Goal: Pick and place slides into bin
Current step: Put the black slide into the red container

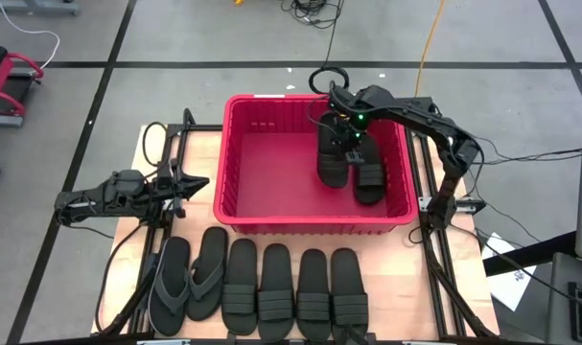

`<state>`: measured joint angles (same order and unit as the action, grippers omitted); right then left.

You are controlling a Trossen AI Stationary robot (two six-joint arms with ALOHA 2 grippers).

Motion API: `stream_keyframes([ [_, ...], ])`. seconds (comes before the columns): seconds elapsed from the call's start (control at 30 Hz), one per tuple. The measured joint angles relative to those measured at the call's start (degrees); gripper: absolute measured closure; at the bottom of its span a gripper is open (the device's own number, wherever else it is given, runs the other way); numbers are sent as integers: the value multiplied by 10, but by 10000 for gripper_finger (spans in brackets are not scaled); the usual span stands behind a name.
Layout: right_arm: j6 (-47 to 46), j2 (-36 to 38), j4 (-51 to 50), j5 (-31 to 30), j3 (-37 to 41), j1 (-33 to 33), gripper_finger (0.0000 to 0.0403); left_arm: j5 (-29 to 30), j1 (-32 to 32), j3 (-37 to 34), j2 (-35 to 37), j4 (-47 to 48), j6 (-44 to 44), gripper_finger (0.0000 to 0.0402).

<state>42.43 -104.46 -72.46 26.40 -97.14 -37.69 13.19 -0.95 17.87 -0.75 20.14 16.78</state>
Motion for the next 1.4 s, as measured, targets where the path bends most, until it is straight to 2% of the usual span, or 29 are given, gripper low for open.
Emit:
stream_keyframes([
  [0.13,35,-20,-23,37,0,-9,399,-1,0,0,0,-9,3,376],
  [0.43,40,-64,-26,103,0,-7,399,2,0,0,0,-23,5,376],
  [0.73,24,-105,-48,61,0,-11,399,3,0,0,0,-24,14,376],
  [0.97,-25,-108,-43,50,0,-30,399,3,0,0,0,-24,24,376],
  [1.17,-31,-108,-70,7,0,-36,399,3,0,0,0,-24,25,376],
  [1.4,-29,-108,-74,6,0,-31,399,2,0,0,0,-24,32,376],
])
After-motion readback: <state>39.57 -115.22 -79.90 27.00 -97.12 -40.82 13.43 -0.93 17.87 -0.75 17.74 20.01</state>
